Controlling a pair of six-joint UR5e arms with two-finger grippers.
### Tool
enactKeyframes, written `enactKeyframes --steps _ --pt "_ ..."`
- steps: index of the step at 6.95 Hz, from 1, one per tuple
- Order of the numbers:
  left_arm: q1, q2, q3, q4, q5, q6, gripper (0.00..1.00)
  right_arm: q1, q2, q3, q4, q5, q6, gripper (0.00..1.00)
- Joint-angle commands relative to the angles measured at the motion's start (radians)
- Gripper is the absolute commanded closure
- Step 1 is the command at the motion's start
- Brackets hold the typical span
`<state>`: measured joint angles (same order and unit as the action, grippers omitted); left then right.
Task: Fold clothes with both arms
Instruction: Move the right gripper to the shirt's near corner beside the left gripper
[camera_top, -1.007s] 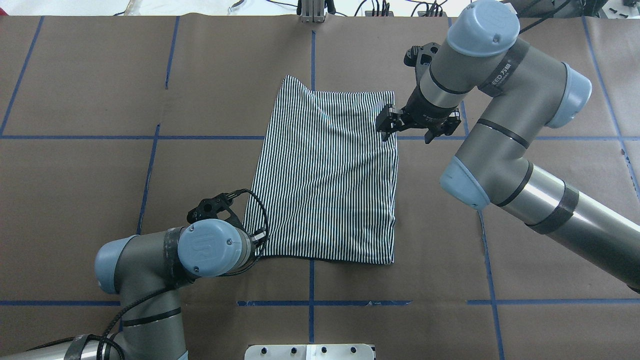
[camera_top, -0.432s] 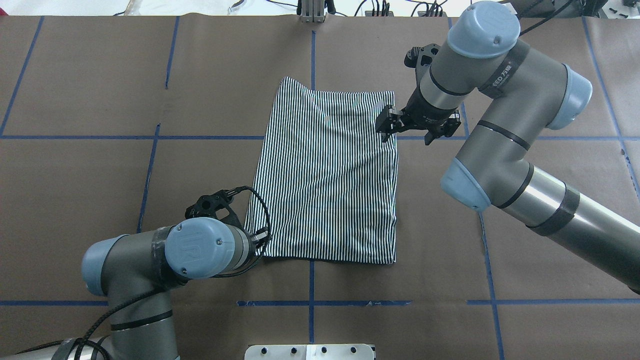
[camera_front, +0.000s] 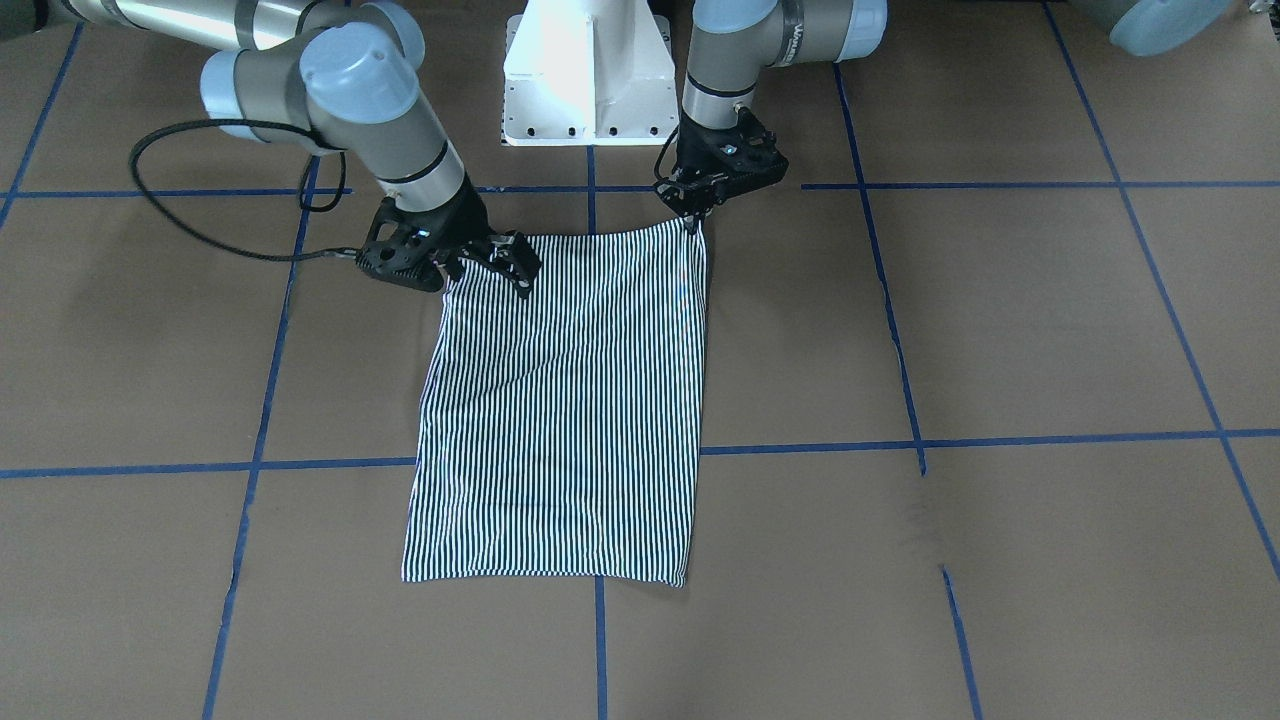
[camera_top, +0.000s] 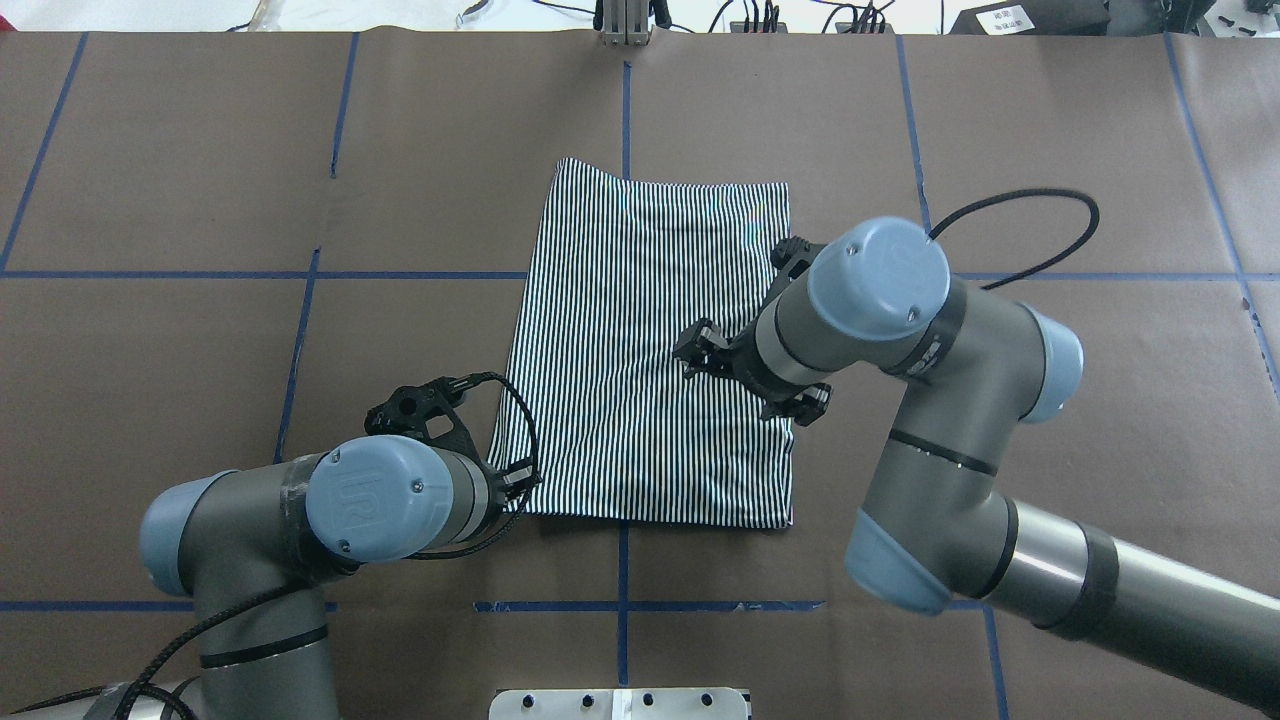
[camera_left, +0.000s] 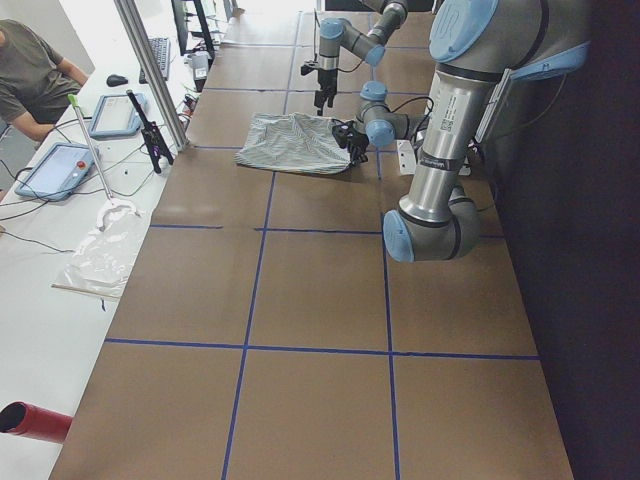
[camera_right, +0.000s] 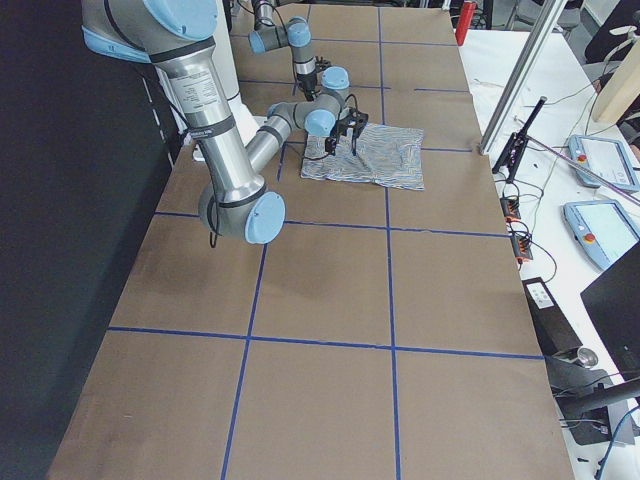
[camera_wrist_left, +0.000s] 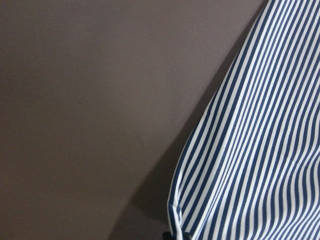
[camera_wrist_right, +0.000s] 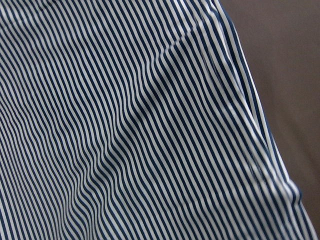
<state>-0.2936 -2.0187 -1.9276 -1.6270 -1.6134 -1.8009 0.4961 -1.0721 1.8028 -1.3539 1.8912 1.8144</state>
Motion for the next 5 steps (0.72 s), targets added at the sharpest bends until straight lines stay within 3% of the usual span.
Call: enactKeyframes --steps 1,3,5 --pt "-0.002 0.0 0.002 -0.002 0.0 0.025 1.0 -0.114 0.006 0.016 -0.081 -0.09 0.334 0.0" --pt "0.002 -0.002 0.001 -0.004 -0.002 0.025 1.0 -0.196 0.017 0.013 -0.209 -0.185 0.398 0.0" --pt "0.001 -0.005 -0.001 -0.005 -0.002 0.025 1.0 -0.203 0.017 0.012 -0.225 -0.198 0.398 0.0"
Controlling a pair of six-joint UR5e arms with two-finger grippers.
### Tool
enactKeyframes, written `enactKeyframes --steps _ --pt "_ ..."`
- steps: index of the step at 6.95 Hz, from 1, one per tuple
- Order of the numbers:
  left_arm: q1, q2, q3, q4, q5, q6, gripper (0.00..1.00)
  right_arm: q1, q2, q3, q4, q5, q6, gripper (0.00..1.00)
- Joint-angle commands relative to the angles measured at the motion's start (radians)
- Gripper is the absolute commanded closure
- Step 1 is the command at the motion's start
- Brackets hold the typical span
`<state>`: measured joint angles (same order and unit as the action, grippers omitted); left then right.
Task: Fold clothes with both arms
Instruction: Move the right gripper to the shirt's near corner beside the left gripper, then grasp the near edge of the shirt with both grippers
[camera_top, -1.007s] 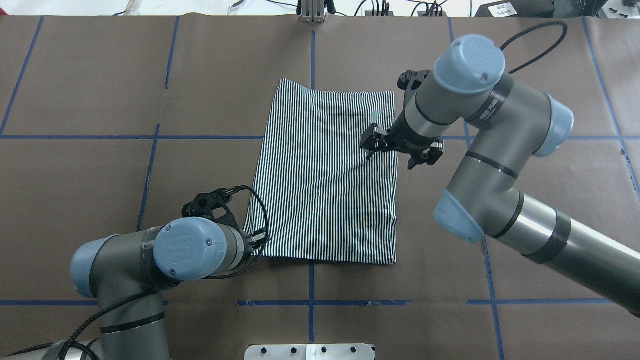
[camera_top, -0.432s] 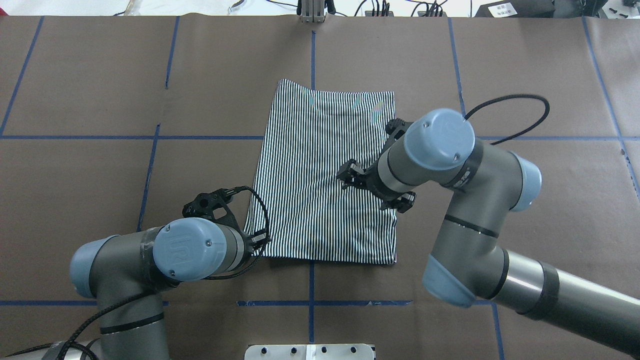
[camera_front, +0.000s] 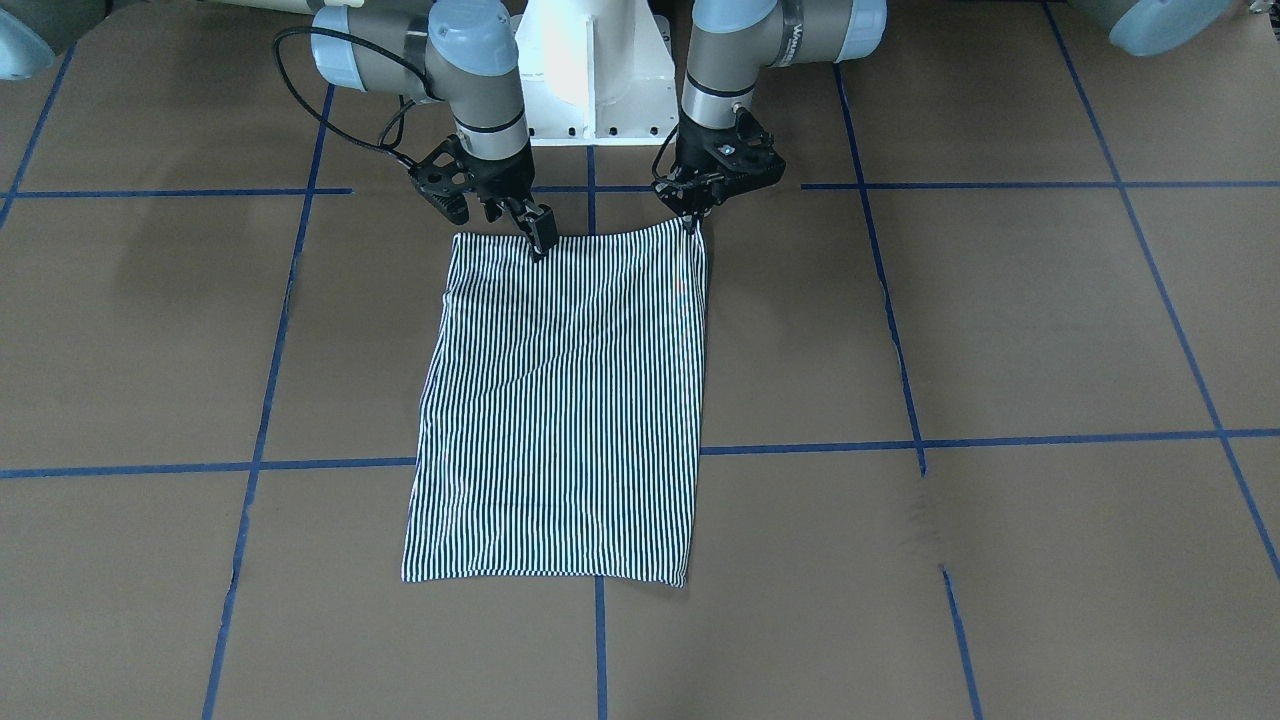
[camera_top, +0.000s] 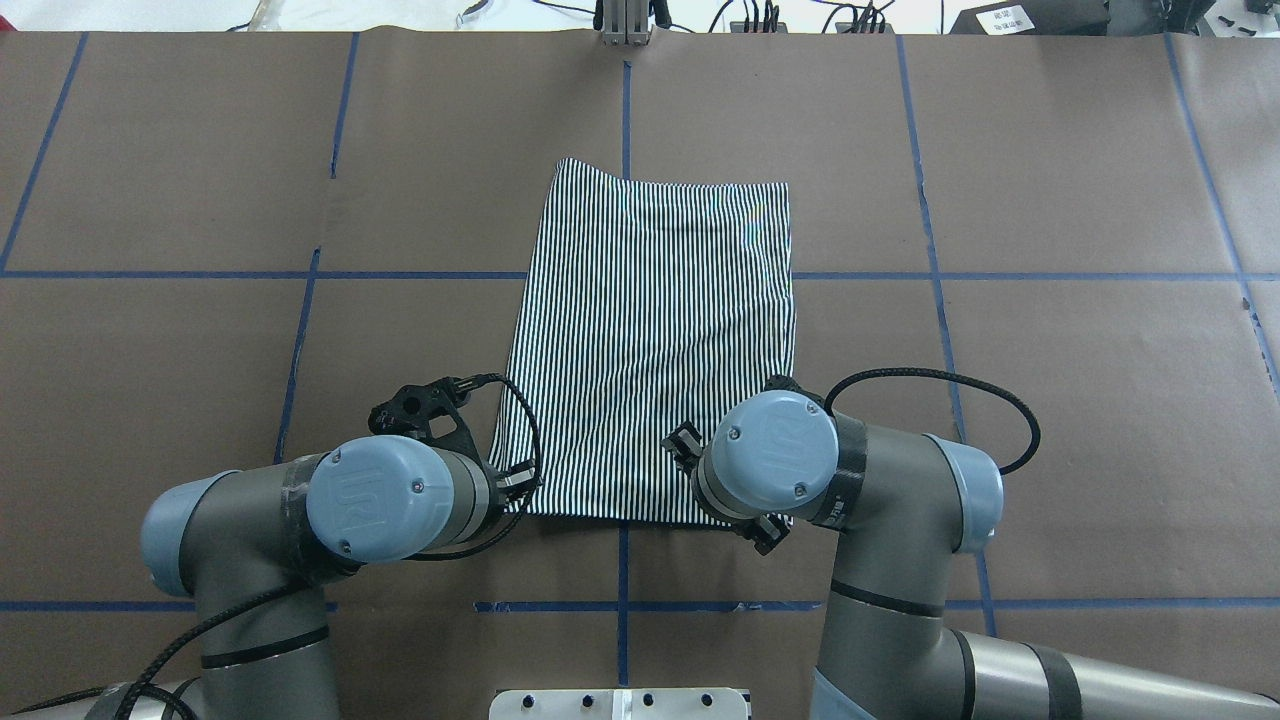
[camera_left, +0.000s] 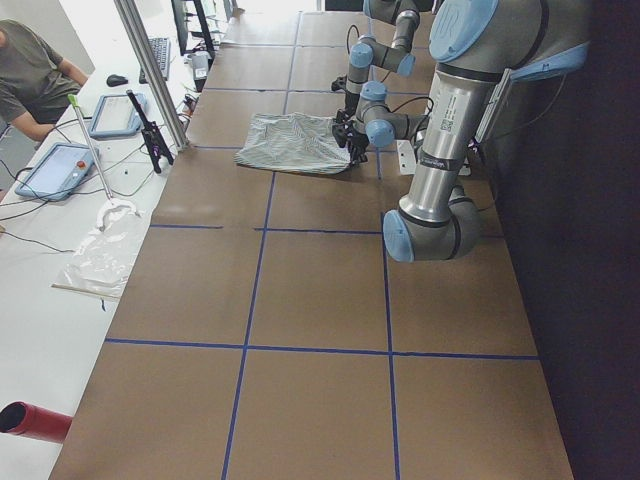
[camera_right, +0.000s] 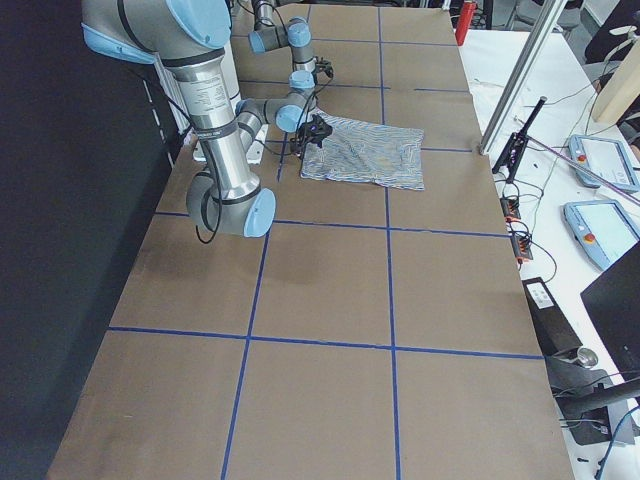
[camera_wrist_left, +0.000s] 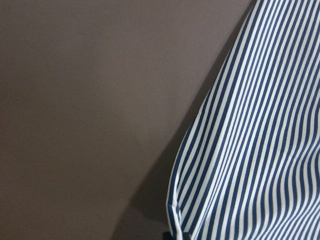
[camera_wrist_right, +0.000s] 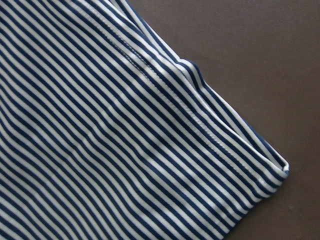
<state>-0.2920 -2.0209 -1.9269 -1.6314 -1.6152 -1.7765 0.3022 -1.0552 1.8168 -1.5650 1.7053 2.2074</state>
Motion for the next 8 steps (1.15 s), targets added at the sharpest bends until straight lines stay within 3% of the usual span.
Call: enactKeyframes --steps 1,8 --pt "-0.001 -0.005 -0.003 -0.001 -0.002 0.002 1.0 -0.009 0.003 -0.007 -0.012 -0.015 0.005 0.0" --pt "-0.001 -0.005 -0.001 -0.002 -0.002 0.0 1.0 -0.005 0.006 -0.057 -0.013 -0.035 -0.009 0.0"
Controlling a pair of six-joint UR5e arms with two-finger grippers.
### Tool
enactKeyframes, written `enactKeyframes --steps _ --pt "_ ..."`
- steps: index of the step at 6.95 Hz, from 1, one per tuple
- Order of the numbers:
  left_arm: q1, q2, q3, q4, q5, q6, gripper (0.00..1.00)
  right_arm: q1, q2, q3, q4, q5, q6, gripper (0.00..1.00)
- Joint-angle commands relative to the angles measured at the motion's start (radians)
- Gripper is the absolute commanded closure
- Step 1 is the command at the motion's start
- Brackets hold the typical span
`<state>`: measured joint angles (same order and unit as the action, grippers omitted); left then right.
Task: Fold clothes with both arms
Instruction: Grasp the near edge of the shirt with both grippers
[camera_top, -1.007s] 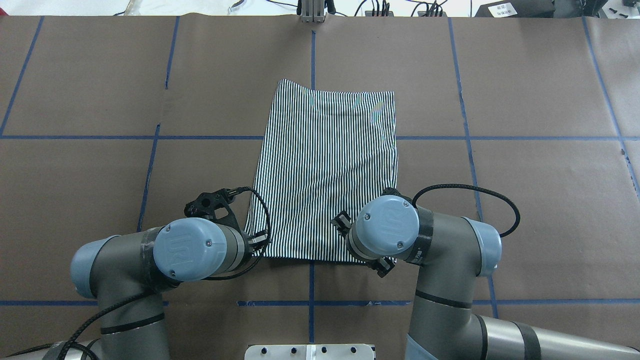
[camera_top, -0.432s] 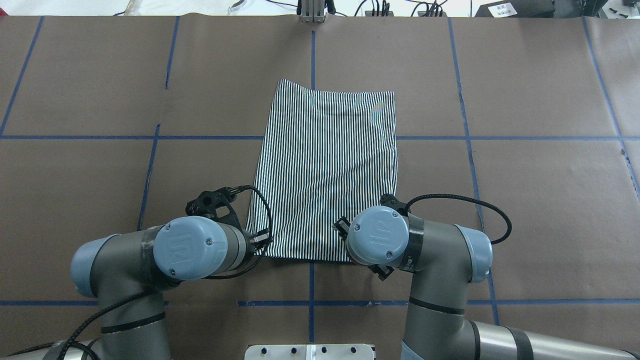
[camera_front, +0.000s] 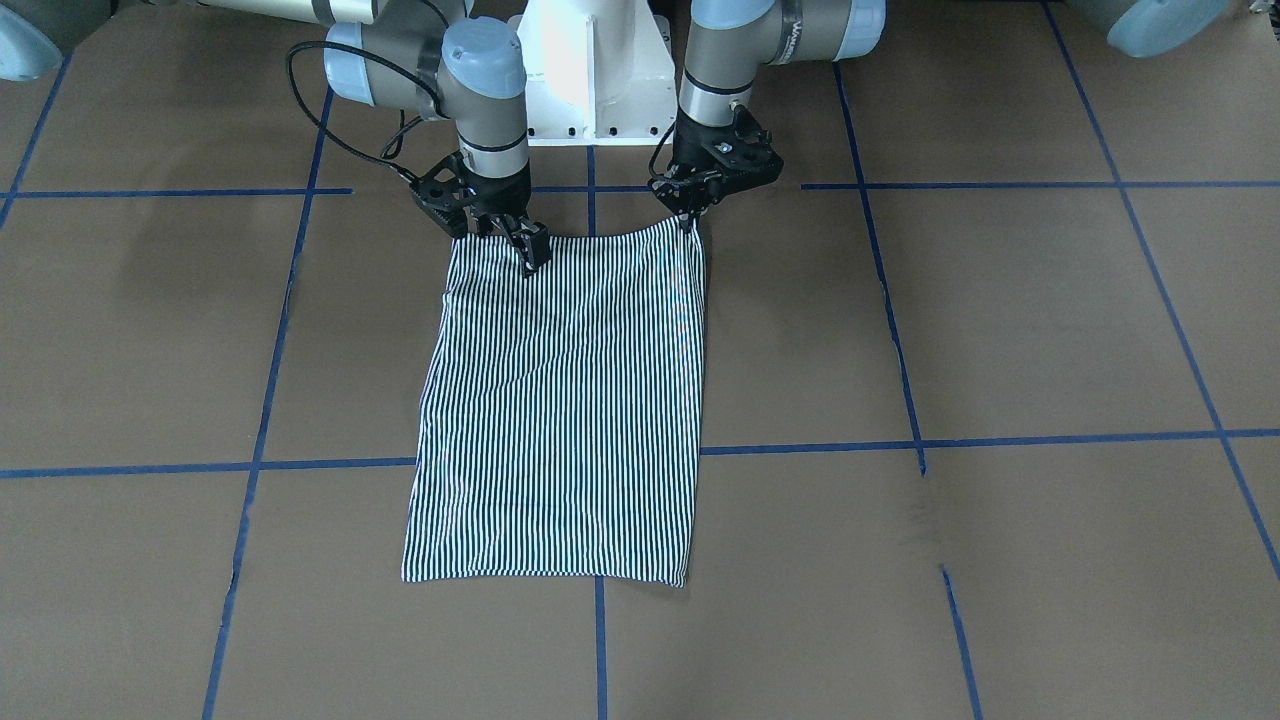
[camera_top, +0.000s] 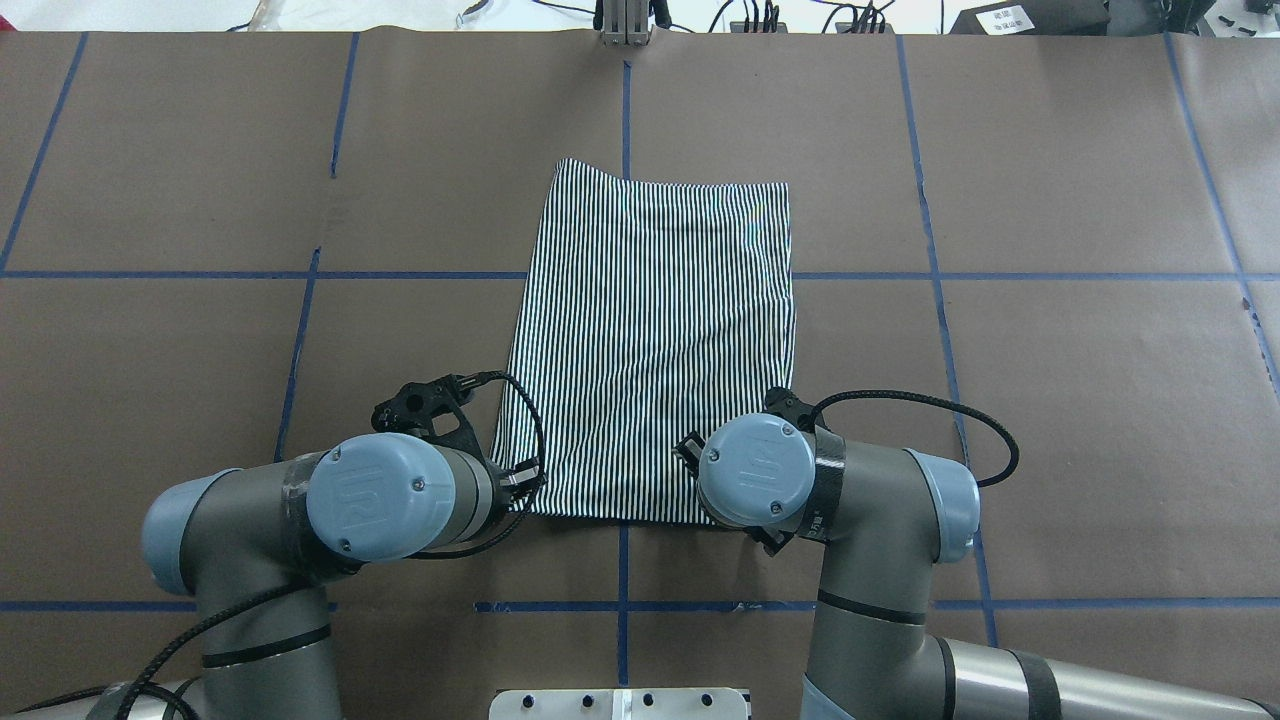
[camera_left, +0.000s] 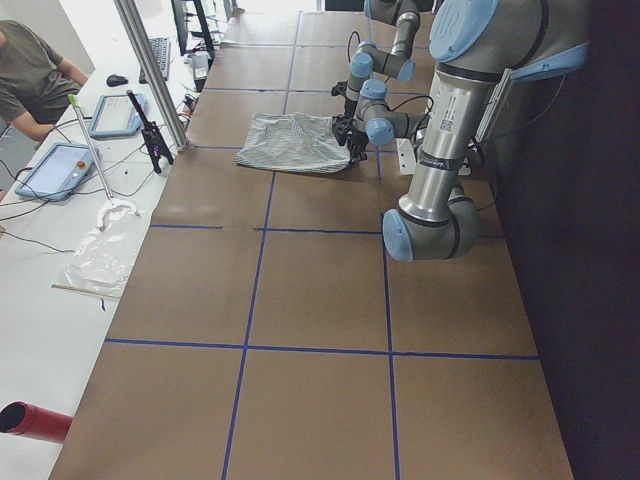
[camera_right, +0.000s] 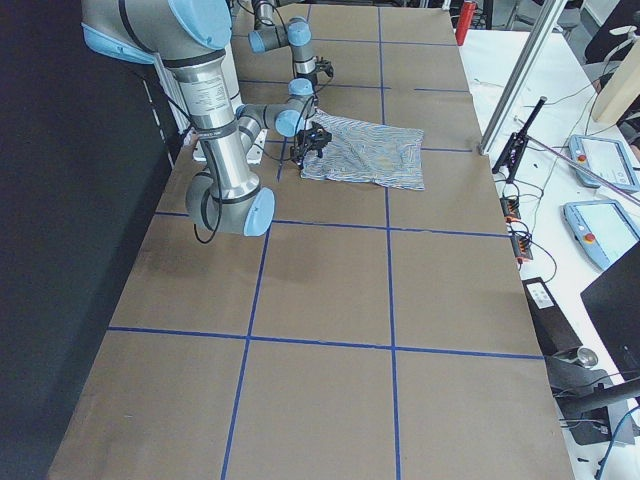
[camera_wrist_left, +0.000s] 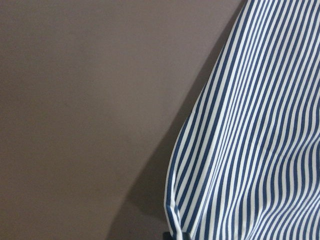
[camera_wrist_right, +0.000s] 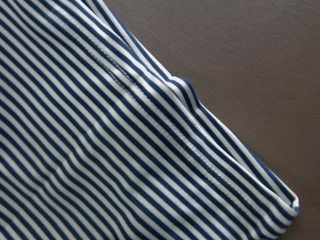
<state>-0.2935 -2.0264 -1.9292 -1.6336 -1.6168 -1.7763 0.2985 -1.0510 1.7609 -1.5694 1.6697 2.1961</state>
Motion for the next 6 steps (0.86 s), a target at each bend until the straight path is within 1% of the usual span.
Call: enactKeyframes --steps 1,2,3,4,5,6 --pt "-0.003 -0.002 -0.001 0.0 0.0 0.0 1.0 -0.001 -0.004 0.002 -0.009 0.001 0.005 0.0" --pt "-0.003 -0.002 -0.001 0.0 0.0 0.002 1.0 -0.001 0.0 0.002 -0.009 0.002 0.008 0.22" --pt "-0.003 0.0 -0.001 0.0 0.0 0.002 1.0 -0.002 0.0 0.003 -0.009 0.004 0.008 0.67" --pt "-0.003 0.0 -0.001 0.0 0.0 0.002 1.0 -0.002 0.003 0.002 -0.009 0.004 0.008 0.92" --pt "-0.003 0.0 -0.001 0.001 0.0 0.002 1.0 -0.004 0.006 0.0 -0.009 0.005 0.008 1.0" --pt "-0.003 -0.002 -0.001 0.0 0.0 0.002 1.0 -0.002 0.008 0.003 -0.009 0.007 0.008 1.0"
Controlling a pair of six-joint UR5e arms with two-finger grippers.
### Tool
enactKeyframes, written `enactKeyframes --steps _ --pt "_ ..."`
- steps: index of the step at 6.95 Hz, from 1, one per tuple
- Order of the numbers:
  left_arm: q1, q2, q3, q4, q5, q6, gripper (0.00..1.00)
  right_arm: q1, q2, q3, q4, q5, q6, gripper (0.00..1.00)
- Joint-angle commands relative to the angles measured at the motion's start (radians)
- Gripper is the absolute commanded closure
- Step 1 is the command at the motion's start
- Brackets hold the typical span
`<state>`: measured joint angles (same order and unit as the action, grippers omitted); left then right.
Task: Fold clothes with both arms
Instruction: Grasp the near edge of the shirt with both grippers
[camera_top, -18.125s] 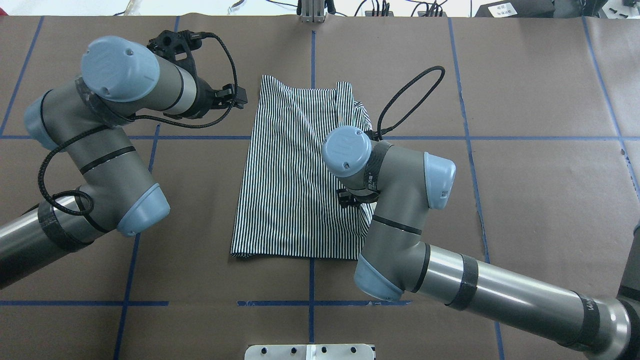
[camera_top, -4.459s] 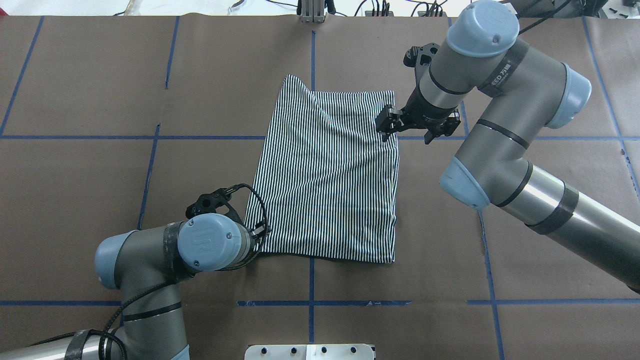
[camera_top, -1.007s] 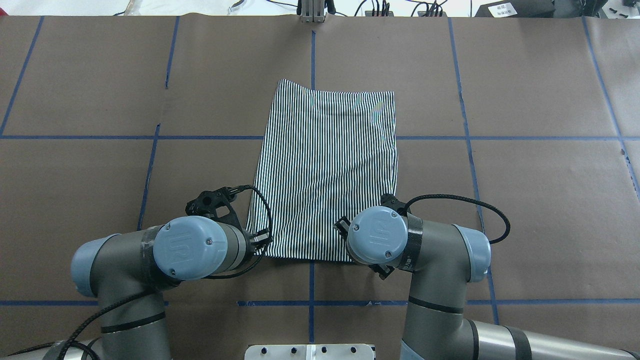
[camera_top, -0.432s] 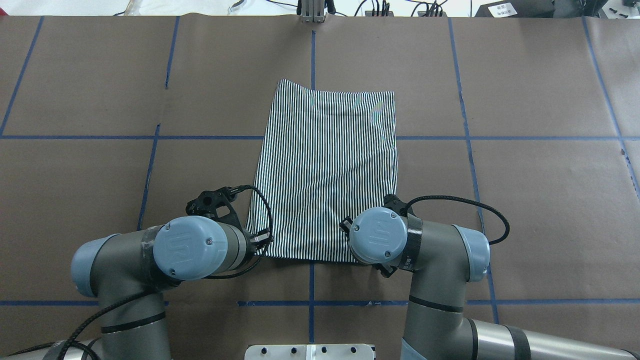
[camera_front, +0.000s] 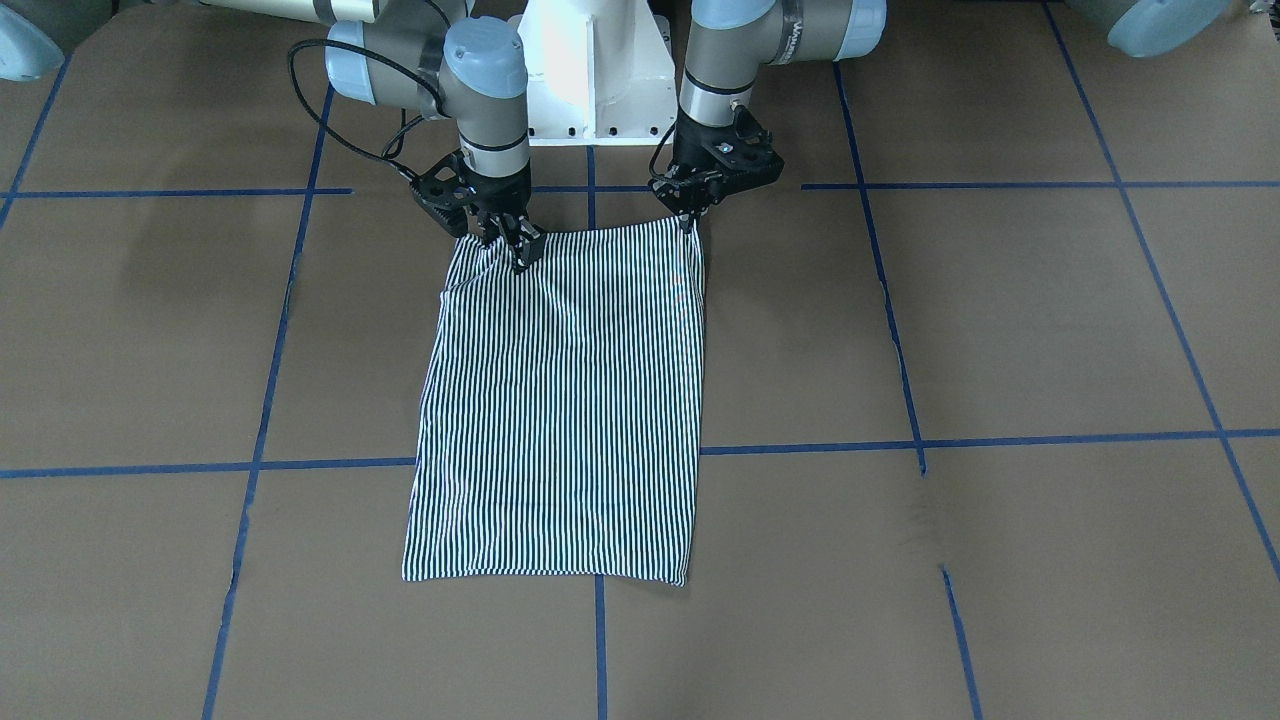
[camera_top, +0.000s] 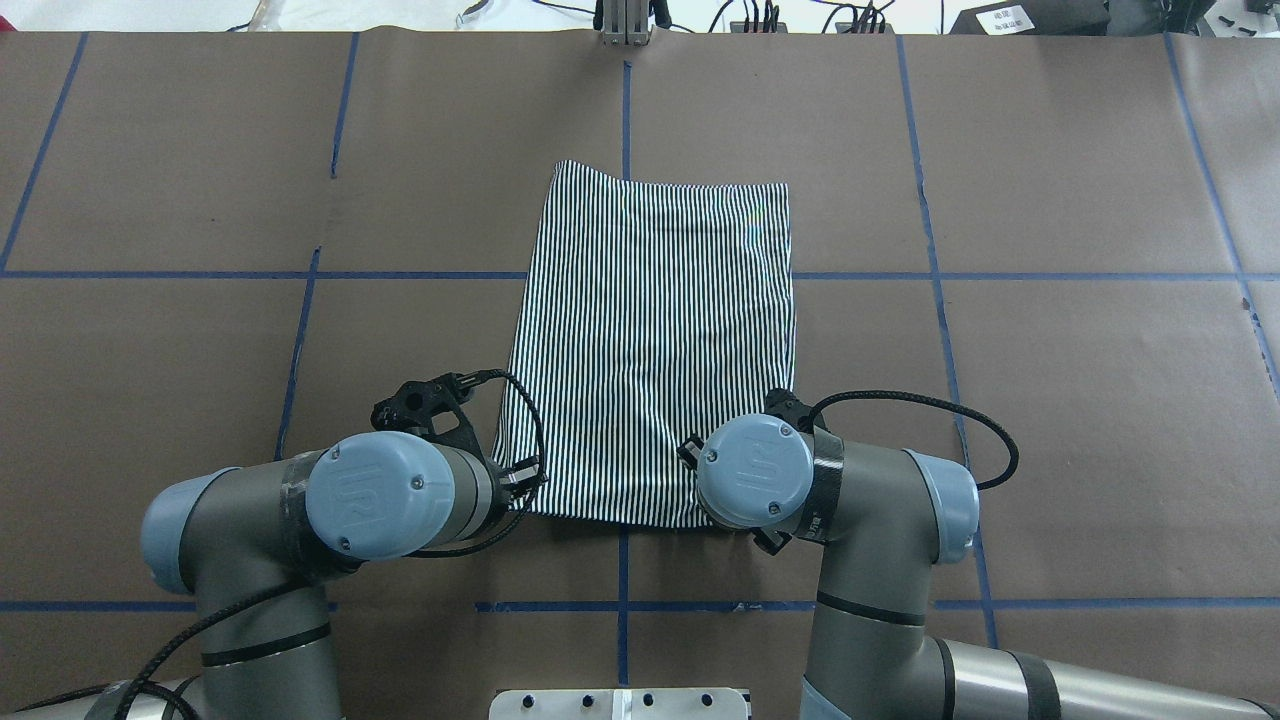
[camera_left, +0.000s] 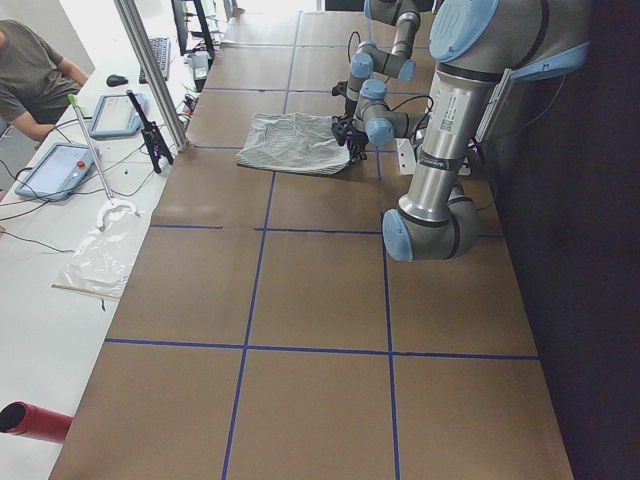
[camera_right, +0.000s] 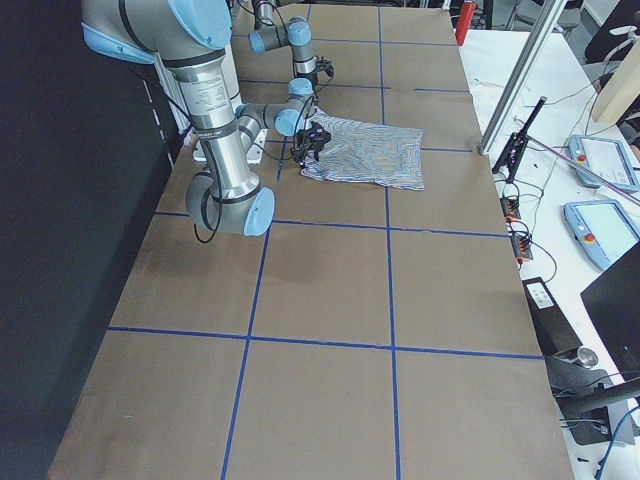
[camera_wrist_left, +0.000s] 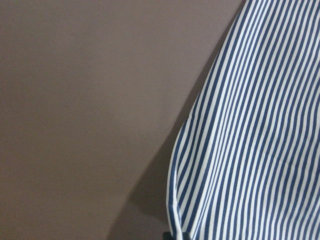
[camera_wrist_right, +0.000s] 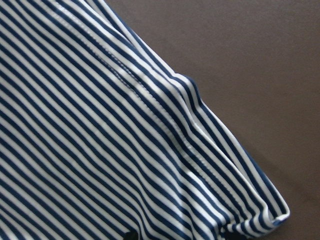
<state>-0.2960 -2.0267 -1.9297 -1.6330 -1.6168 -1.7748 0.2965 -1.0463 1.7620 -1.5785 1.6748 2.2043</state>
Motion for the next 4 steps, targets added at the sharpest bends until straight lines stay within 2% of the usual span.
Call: enactKeyframes --steps 1,4 --pt "0.0 -0.001 0.002 -0.001 0.0 0.002 1.0 0.0 0.005 0.004 0.0 0.002 0.0 1.0" --pt "0.0 -0.001 0.005 -0.001 0.003 0.002 1.0 0.0 0.015 0.004 0.0 -0.003 -0.003 1.0"
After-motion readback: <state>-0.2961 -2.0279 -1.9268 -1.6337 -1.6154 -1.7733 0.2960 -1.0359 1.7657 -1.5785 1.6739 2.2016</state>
